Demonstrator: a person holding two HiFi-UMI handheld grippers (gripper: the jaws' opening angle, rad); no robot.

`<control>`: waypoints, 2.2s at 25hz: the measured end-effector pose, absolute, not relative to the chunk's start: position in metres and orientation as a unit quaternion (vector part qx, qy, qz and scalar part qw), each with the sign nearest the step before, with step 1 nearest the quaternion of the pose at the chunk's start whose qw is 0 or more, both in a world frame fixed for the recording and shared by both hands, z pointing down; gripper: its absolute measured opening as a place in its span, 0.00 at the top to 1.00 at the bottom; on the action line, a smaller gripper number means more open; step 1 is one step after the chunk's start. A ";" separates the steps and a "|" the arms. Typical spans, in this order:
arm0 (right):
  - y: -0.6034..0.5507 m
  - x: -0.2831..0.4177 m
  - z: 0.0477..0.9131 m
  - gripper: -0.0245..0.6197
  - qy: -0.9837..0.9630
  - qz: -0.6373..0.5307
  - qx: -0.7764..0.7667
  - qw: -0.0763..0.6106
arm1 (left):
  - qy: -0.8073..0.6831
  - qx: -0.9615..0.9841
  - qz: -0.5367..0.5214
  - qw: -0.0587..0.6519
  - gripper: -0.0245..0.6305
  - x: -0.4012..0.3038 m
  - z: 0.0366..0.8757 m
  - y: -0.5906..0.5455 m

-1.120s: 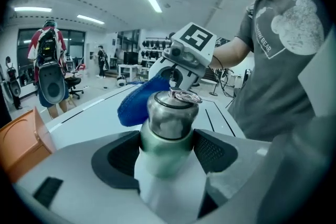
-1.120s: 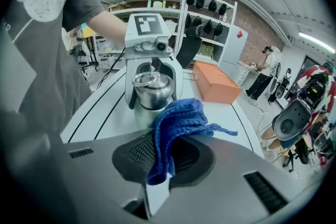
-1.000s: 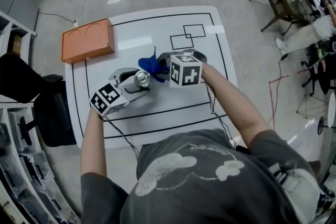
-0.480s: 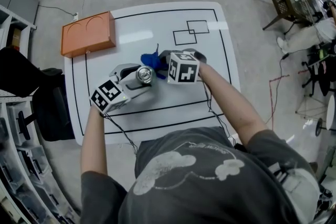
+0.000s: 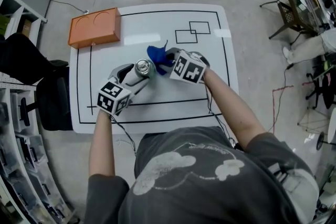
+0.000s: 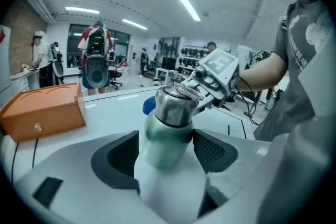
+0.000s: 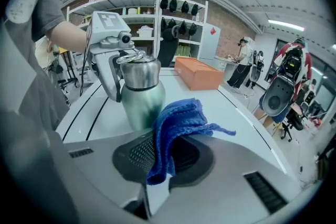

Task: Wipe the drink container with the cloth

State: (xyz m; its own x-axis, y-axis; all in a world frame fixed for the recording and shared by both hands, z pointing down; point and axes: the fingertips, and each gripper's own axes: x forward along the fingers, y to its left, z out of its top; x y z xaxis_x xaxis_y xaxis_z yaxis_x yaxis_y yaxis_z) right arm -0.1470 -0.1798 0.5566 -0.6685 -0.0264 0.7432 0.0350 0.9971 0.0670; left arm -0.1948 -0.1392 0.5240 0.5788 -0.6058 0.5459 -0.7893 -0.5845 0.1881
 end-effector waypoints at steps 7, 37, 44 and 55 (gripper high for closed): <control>-0.177 -0.122 0.540 0.90 -0.921 -0.047 0.018 0.387 | -0.529 0.786 0.172 0.269 0.47 -0.196 0.527 -0.125; -0.165 -0.067 0.531 0.89 -0.927 -0.050 0.019 0.372 | -0.763 0.586 0.145 0.231 0.44 -0.196 0.528 -0.156; -0.169 -0.081 0.524 0.89 -0.928 -0.057 0.015 0.367 | -0.705 0.659 0.159 0.208 0.44 -0.192 0.524 -0.154; -0.158 -0.134 0.505 0.90 -0.923 -0.100 -0.074 0.363 | -0.532 0.804 0.207 0.167 0.44 -0.188 0.522 -0.147</control>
